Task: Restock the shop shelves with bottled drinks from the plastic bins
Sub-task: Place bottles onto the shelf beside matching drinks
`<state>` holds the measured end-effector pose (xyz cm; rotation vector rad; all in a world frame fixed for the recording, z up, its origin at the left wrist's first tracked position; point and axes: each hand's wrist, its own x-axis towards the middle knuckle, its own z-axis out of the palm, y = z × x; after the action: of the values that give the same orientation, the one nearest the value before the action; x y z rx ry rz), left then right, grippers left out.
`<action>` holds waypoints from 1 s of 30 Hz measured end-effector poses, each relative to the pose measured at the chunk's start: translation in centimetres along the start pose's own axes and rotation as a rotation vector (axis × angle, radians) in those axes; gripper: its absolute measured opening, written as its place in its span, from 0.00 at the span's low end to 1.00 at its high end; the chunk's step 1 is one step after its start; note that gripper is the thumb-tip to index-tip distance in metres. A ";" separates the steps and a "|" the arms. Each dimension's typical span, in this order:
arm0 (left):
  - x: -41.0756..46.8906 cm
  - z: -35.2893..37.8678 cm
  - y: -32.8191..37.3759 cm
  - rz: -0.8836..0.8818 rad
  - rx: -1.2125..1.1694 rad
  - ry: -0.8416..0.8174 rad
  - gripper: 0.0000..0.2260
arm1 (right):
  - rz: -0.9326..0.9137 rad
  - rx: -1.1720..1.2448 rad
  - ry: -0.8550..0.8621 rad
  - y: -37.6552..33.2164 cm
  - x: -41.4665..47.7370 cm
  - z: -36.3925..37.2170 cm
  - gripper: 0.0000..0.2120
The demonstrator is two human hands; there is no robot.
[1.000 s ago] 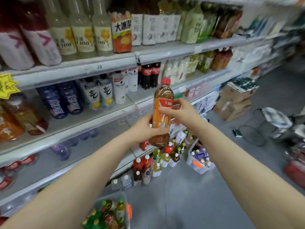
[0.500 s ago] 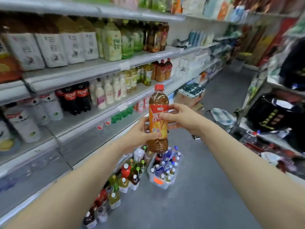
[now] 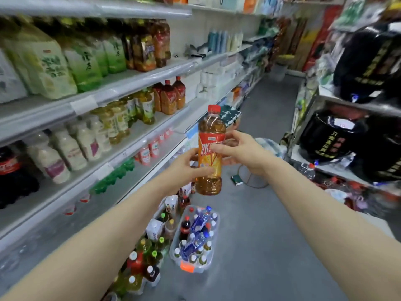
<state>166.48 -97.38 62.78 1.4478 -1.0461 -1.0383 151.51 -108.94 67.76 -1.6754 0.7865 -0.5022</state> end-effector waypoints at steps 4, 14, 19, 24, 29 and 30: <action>7.4 -0.7 1.7 0.033 0.005 -0.029 0.26 | 0.018 0.061 -0.037 -0.3 6.0 -3.6 0.17; 24.7 0.8 3.7 0.082 0.122 0.072 0.29 | -0.013 0.063 0.084 0.9 20.8 -12.1 0.24; 34.1 3.0 4.2 0.077 0.105 0.128 0.30 | -0.041 0.082 0.065 2.5 29.1 -18.4 0.28; 42.0 5.4 6.3 0.038 0.051 0.151 0.32 | -0.081 0.023 -0.054 1.9 36.6 -25.0 0.28; 47.6 5.3 8.6 0.049 0.049 0.271 0.31 | -0.116 0.017 -0.200 0.0 44.0 -28.9 0.24; 48.3 5.1 9.1 0.047 0.057 0.298 0.32 | -0.117 0.028 -0.220 -0.5 45.0 -29.2 0.22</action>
<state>172.89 -146.13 67.69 1.5614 -0.8942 -0.7362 162.17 -161.35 71.88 -1.7226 0.5215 -0.3986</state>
